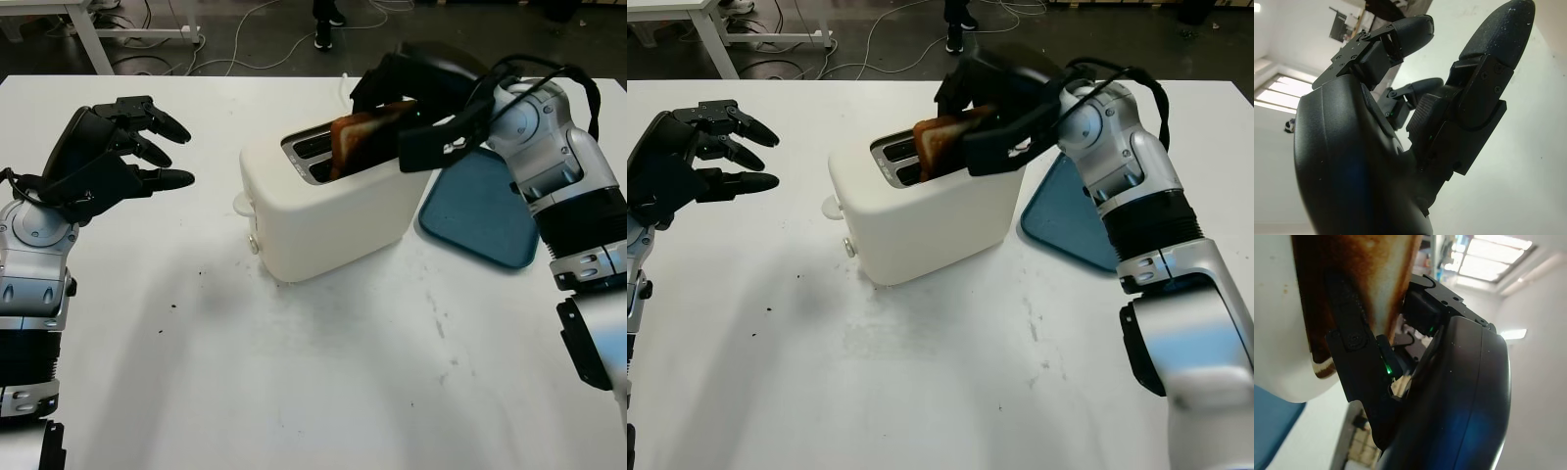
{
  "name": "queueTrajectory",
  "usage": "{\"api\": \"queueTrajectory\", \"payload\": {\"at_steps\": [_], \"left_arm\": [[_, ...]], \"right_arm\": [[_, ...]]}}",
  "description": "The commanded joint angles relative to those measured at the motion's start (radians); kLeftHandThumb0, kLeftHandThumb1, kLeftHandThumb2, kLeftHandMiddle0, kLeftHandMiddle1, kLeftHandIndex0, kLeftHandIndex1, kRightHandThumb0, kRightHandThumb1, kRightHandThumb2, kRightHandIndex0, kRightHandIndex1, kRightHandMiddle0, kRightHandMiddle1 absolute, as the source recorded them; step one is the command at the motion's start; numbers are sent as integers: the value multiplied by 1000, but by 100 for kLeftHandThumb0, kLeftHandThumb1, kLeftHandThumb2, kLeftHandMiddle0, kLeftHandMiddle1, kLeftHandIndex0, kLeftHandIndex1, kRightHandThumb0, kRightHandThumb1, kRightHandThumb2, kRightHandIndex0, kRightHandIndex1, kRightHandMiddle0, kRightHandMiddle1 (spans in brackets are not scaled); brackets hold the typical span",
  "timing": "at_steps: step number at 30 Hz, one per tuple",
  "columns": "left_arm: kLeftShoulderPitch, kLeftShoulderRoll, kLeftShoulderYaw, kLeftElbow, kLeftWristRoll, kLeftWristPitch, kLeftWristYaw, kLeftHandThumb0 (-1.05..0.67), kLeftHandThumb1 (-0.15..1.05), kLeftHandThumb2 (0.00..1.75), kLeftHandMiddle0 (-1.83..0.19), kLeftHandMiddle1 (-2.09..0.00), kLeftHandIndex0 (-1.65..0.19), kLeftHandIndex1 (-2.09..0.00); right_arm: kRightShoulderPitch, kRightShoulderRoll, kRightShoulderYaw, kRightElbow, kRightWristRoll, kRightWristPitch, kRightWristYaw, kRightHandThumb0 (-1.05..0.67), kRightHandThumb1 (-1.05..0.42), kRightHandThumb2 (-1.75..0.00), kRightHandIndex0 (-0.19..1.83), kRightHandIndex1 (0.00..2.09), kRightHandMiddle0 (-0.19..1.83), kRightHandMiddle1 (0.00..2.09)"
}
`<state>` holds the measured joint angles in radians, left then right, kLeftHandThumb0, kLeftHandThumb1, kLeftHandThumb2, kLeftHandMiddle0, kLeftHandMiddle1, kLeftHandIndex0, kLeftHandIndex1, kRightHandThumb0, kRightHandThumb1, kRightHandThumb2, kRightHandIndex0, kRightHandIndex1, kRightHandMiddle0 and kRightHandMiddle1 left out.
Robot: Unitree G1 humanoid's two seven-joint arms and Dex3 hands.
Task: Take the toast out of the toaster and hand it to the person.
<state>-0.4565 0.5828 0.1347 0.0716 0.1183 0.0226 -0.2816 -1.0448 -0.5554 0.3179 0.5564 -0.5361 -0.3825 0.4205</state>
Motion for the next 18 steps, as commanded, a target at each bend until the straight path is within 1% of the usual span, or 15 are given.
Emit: {"api": "queueTrajectory", "payload": {"at_steps": [1, 3, 4, 5, 7, 8, 11, 15, 18], "left_arm": [[-1, -4, 1, -1, -2, -1, 6, -105, 71, 0, -71, -102, -65, -95], [0, -5, 1, -4, 0, 4, 9, -105, 71, 0, -71, -102, -65, -95], [0, -6, 1, -5, 1, 5, 11, -105, 71, 0, -72, -102, -65, -95], [0, -5, 1, -6, 3, 6, 11, -105, 71, 0, -72, -102, -65, -95], [-1, -5, 0, -1, 0, 0, 11, -105, 71, 0, -72, -102, -65, -95], [-1, -5, 0, 1, -1, -3, 11, -105, 71, 0, -72, -102, -65, -95], [-2, -6, 0, 0, -1, -1, 11, -105, 71, 0, -72, -102, -65, -96], [-3, -7, -1, -1, 1, 1, 14, -105, 71, 0, -72, -102, -66, -96], [-5, -8, -2, 5, -1, -6, 14, -105, 71, 0, -72, -102, -66, -95]], "right_arm": [[-3, -13, 10, 3, -21, -24, -16, -59, -92, -31, 113, 157, 108, 111], [-3, -13, 8, 2, -23, -31, -20, -57, -92, -31, 114, 154, 109, 107], [-2, -11, 4, 3, -18, -35, -23, -54, -92, -31, 109, 165, 101, 127], [0, -9, -2, 2, -12, -35, -24, -52, -92, -32, 108, 170, 96, 142], [2, -5, -14, -1, 2, -28, -21, -48, -92, -33, 108, 174, 89, 163], [1, -4, -18, -3, 5, -22, -19, -47, -92, -33, 108, 174, 87, 169], [-17, -4, -36, 24, 26, -54, -29, -44, -92, -37, 107, 174, 86, 174], [-51, -6, -68, 74, 56, -81, -45, -44, -92, -39, 104, 175, 82, 174], [-88, -8, -96, 131, 82, -103, -56, -42, -92, -41, 106, 175, 82, 175]]}}
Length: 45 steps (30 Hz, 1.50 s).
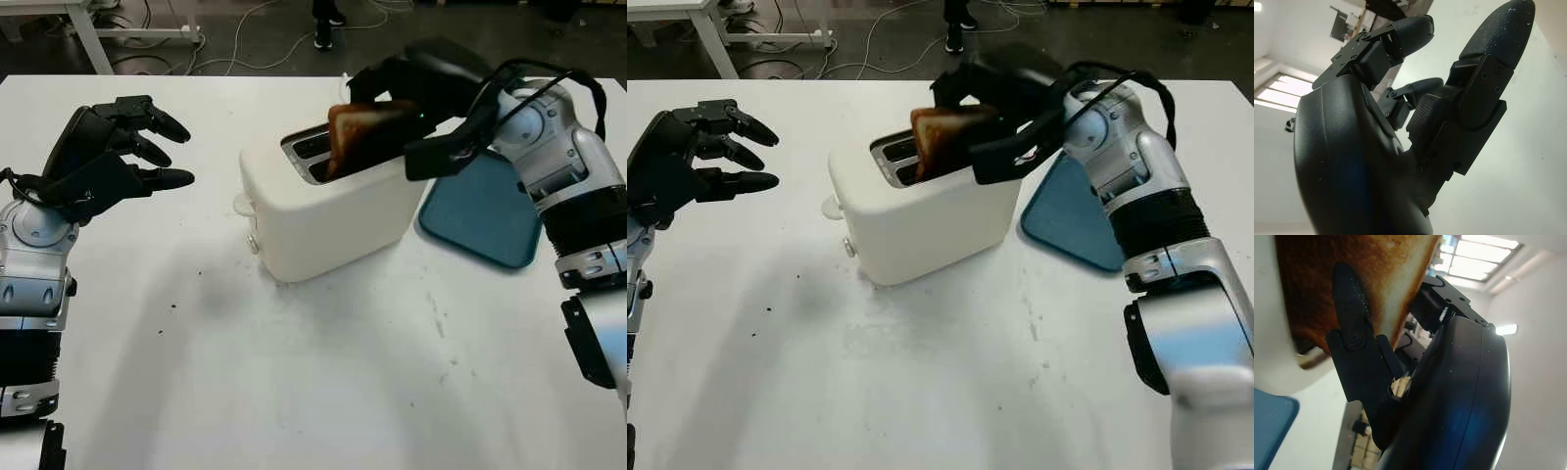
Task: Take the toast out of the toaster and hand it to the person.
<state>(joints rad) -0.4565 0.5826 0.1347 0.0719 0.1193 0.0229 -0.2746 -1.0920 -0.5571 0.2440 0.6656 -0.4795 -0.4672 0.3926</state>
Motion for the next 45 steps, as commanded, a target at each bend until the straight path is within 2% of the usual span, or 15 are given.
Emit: {"api": "queueTrajectory", "payload": {"at_steps": [1, 5, 10, 14, 17, 23, 27, 33, 41, 45], "left_arm": [[-5, -7, -1, 6, -4, -7, 5, -105, 71, 0, -72, -102, -66, -95], [-7, -9, 0, 7, -8, -7, 4, -105, 71, 0, -71, -102, -66, -95], [-7, -10, 0, 3, -7, 3, 3, -105, 71, 0, -70, -103, -65, -95], [-7, -8, 1, 6, -5, -7, 2, -105, 71, 0, -70, -104, -65, -96], [-8, -9, 2, 10, -10, -12, -1, -105, 70, 0, -70, -104, -65, -96], [-7, -4, 0, 9, -2, -9, 0, -105, 71, 0, -70, -104, -65, -96], [-8, -4, 0, 7, -4, -3, -3, -105, 71, 0, -70, -104, -65, -96], [-9, -5, -1, 10, -1, -2, 1, -105, 71, 0, -71, -103, -65, -96], [-5, -5, -1, 7, 3, -5, 3, -105, 71, 0, -71, -102, -66, -95], [-5, -4, -1, 11, 2, -14, 2, -105, 72, 0, -72, -103, -66, -96]], "right_arm": [[-56, -5, -31, 44, 37, -20, -28, -42, -92, -41, 106, 175, 82, 175], [-113, 3, -82, 118, 97, 19, -17, -39, -92, -38, 98, 175, 69, 174], [-172, -21, -124, 227, 139, -7, -44, -42, -92, -38, 107, 175, 88, 175], [-210, -22, -167, 307, 179, 15, -71, -39, -92, -39, 107, 175, 89, 175], [-234, -31, -180, 362, 173, 26, -123, -46, -92, -41, 109, 175, 92, 175], [-265, 0, -295, 438, 320, 232, -102, -42, -92, -36, 111, 175, 94, 175], [-272, 7, -351, 455, 393, 357, -96, -35, -92, -40, 113, 175, 91, 175], [-280, 26, -421, 472, 460, 517, -182, -32, -92, -49, 116, 175, 85, 175], [-235, 32, -433, 524, 461, 490, -294, -30, -92, -50, 103, 175, 65, 175], [-225, 53, -433, 568, 461, 517, -352, -30, -92, -50, 96, 175, 63, 175]]}}
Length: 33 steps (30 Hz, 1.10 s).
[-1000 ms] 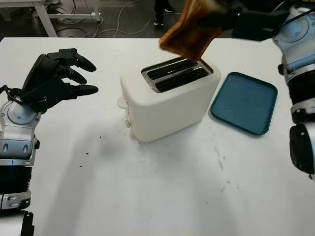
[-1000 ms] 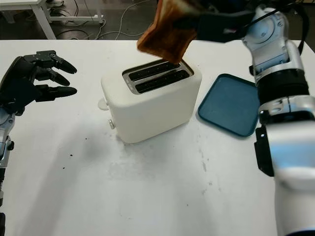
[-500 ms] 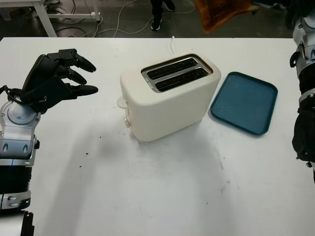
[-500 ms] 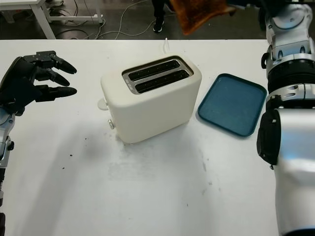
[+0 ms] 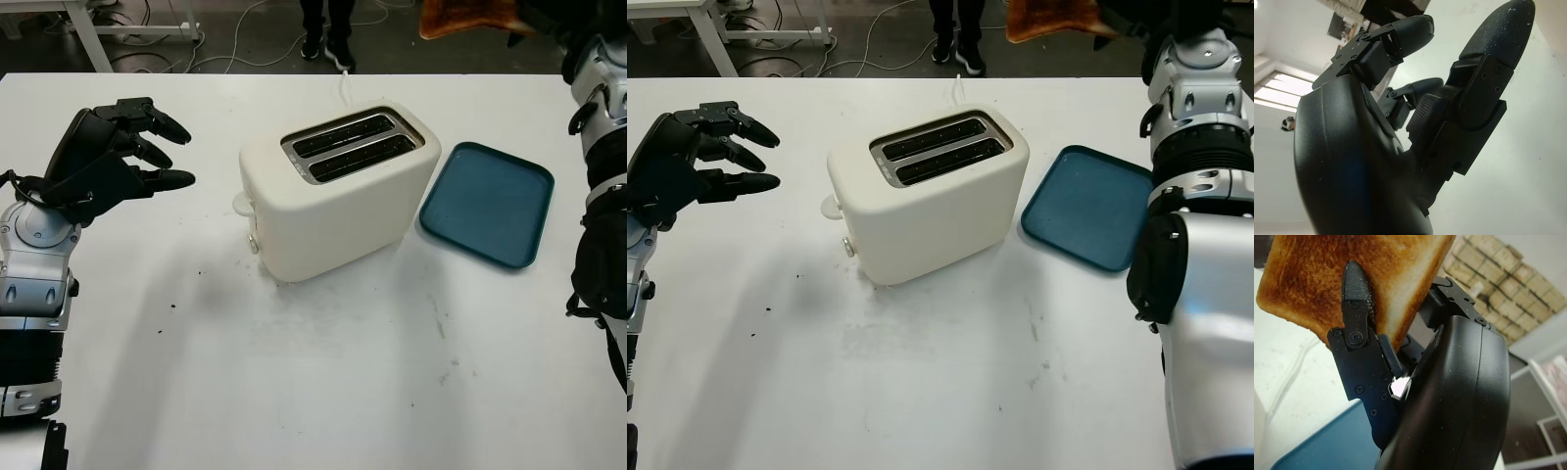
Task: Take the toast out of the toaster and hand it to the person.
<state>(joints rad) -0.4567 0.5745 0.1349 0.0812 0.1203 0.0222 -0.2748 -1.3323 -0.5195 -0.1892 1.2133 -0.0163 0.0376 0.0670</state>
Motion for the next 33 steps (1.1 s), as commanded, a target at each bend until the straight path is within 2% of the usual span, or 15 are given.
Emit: {"api": "queueTrajectory", "payload": {"at_steps": [1, 3, 7, 10, 14, 15, 18, 24, 28, 33], "left_arm": [[-4, 3, -1, 3, 1, -16, 3, -105, 72, 0, -72, -103, -66, -96], [-4, 2, 0, 4, 0, -19, 4, -105, 72, 0, -72, -103, -66, -96], [-4, -1, 0, -1, -5, -7, 1, -105, 71, 0, -72, -103, -66, -97], [-2, 1, -2, -4, 0, -4, 2, -105, 72, 0, -72, -103, -65, -97], [-1, 1, -1, -2, 3, -12, 7, -105, 71, 0, -72, -104, -65, -98], [-1, 0, 0, 0, 1, -12, 6, -105, 71, 0, -72, -104, -65, -99], [-2, 1, 0, 4, 1, -17, 6, -105, 72, 0, -72, -104, -65, -99], [-1, 1, 0, 3, 0, -17, 4, -105, 72, 0, -71, -105, -65, -99], [0, 0, -1, 6, 2, -24, 8, -105, 72, 0, -72, -104, -65, -100], [0, 0, 1, 6, -7, -19, -1, -105, 72, 0, -70, -104, -63, -100]], "right_arm": [[16, 18, 19, 33, -23, 18, -45, -31, -92, -47, 94, 175, 60, 175], [29, 16, 87, 49, -91, 11, -59, -35, -92, -48, 91, 175, 56, 175], [59, 38, 75, 65, -79, 0, -62, -34, -92, -47, 87, 175, 49, 175], [63, 46, 109, 77, -114, 26, -67, -36, -92, -45, 89, 175, 54, 175], [71, 67, 79, 86, -84, 62, -63, -34, -92, -47, 89, 175, 49, 175], [76, 72, 75, 86, -82, 62, -65, -35, -92, -43, 89, 175, 48, 175], [96, 78, 100, 81, -113, 44, -59, -34, -92, -41, 91, 175, 58, 175], [105, 75, 116, 74, -122, 29, -47, -34, -92, -42, 94, 175, 58, 175], [81, 82, 111, 82, -120, 85, -96, -38, -92, -38, 90, 175, 48, 175], [94, 84, 112, 78, -114, 49, -72, -37, -92, -42, 89, 175, 45, 175]]}}
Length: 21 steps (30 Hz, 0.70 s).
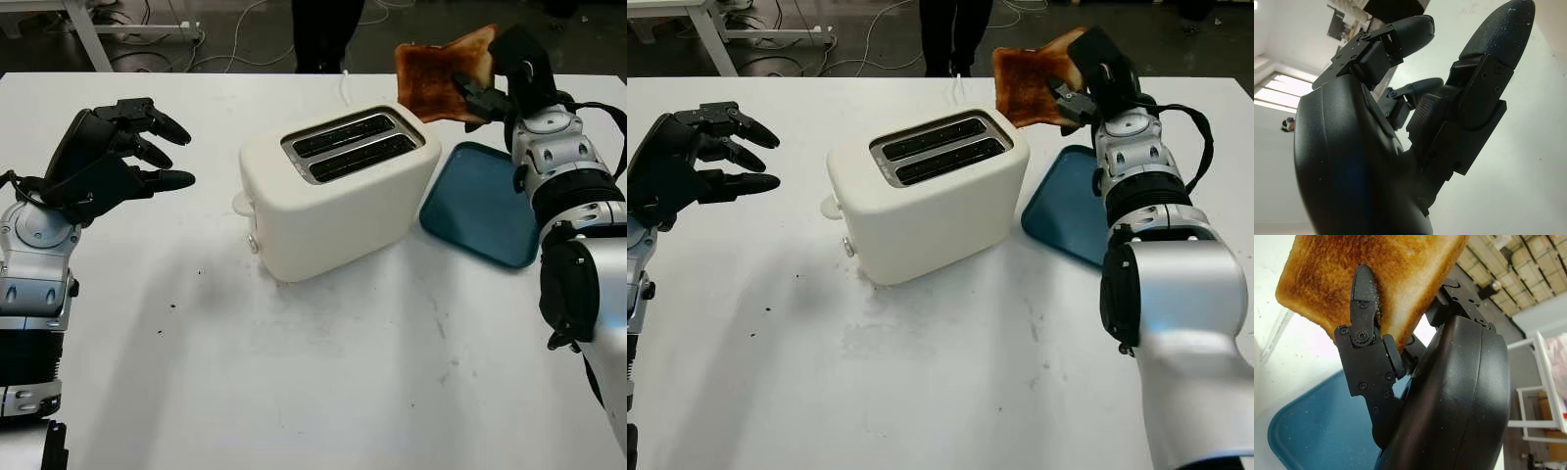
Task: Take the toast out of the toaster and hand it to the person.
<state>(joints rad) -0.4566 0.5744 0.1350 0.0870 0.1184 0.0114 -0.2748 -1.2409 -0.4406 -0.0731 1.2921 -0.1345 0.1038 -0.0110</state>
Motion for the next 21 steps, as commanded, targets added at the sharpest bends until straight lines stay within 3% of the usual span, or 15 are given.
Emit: {"api": "queueTrajectory", "payload": {"at_steps": [1, 7, 10, 13, 16, 21], "left_arm": [[-1, 1, 0, 0, -3, -9, 1, -105, 72, 0, -70, -104, -63, -100], [1, 1, -1, -1, 6, -12, 9, -105, 72, 0, -72, -104, -64, -101], [2, -1, 1, -4, 3, -5, 8, -105, 72, 0, -72, -104, -65, -100], [1, -2, 2, -1, 0, -8, 8, -105, 71, 0, -72, -104, -65, -100], [0, -3, 2, 3, -1, -12, 8, -105, 71, 0, -73, -104, -65, -100], [2, 2, -1, -3, 8, -10, 9, -105, 72, 0, -72, -103, -65, -99]], "right_arm": [[5, 8, -7, -1, 7, -21, 6, -35, -92, -41, 89, 175, 44, 175], [5, 17, -7, 3, 8, -31, 3, -35, -92, -39, 88, 175, 50, 175], [-6, 23, -33, 7, 30, -20, -9, -33, -92, -38, 87, 175, 44, 175], [-13, 24, -36, 7, 22, -17, -21, -32, -92, -39, 86, 175, 30, 147], [-14, 24, -32, 4, 12, -25, -28, -34, -92, -40, 87, 175, 38, 170], [-12, 27, -44, 3, 19, -47, -39, -34, -92, -39, 89, 175, 41, 174]]}}
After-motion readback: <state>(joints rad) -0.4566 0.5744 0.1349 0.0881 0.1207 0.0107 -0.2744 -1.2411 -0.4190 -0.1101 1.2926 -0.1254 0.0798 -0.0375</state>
